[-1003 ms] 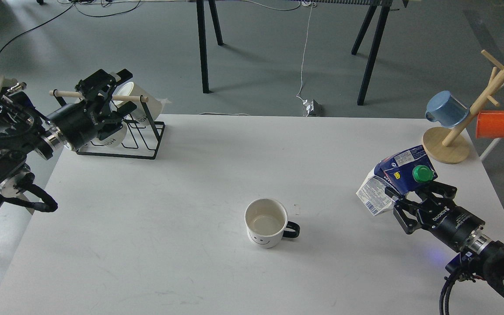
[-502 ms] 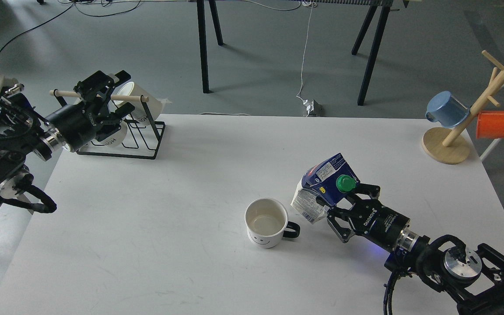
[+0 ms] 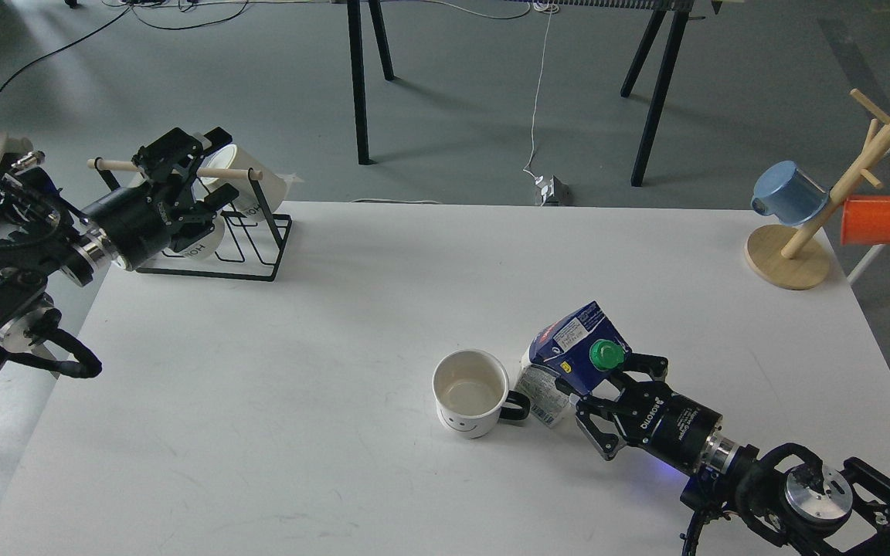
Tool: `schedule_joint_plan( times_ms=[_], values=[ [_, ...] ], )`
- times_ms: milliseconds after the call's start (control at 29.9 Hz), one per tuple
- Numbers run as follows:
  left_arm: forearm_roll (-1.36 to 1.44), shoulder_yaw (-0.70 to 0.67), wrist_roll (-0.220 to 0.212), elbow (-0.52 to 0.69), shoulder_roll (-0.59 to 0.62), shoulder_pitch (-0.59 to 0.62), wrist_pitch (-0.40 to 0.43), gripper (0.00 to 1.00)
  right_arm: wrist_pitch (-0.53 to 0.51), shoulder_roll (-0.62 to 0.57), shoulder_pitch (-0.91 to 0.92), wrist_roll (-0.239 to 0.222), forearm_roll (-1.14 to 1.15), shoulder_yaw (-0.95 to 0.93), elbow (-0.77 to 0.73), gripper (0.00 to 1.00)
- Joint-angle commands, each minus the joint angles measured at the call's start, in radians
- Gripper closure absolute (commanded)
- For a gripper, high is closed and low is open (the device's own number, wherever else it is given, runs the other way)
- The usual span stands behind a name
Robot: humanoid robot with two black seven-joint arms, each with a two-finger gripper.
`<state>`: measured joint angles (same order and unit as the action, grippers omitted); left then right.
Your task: Place cup and milk with both arms
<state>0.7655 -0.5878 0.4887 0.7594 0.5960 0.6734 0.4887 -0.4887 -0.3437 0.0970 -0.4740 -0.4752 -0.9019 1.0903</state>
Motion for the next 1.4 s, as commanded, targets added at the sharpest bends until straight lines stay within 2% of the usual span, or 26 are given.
schedule_joint_plan(
  times_ms=[0, 100, 301, 468, 535, 970, 1137, 1371],
  values=[
    [0.0, 0.0, 0.0, 0.0, -0.001, 0.0, 0.0, 0.01, 0.0, -0.003, -0.008, 0.0, 0.0, 0.0, 0.002, 0.29],
    [0.0, 0.0, 0.0, -0.003, -0.002, 0.0, 0.0, 0.01, 0.0, -0.006, -0.029, 0.0, 0.0, -0.009, 0.028, 0.23],
    [0.0, 0.0, 0.0, -0.006, -0.002, 0.0, 0.0, 0.01, 0.0, -0.047, -0.112, 0.002, 0.0, -0.02, 0.108, 0.17],
    [0.0, 0.0, 0.0, -0.006, -0.005, 0.0, 0.0, 0.01, 0.0, -0.069, -0.189, 0.0, 0.0, -0.048, 0.143, 0.16],
    [0.0, 0.0, 0.0, -0.006, -0.01, 0.0, 0.0, 0.01, 0.0, -0.074, -0.215, 0.0, 0.0, -0.058, 0.154, 0.11],
    [0.0, 0.0, 0.0, -0.008, -0.021, -0.002, 0.0, 0.01, 0.0, -0.12, -0.263, 0.002, -0.002, -0.074, 0.165, 0.09],
    [0.0, -0.001, 0.0, -0.008, -0.019, 0.0, 0.0, 0.01, 0.0, -0.216, -0.347, 0.002, -0.003, -0.164, 0.16, 0.08],
    [-0.006, -0.004, 0.0, -0.008, -0.013, -0.002, 0.0, 0.01, 0.0, -0.411, -0.448, 0.002, -0.048, -0.451, 0.062, 0.06]
  ],
)
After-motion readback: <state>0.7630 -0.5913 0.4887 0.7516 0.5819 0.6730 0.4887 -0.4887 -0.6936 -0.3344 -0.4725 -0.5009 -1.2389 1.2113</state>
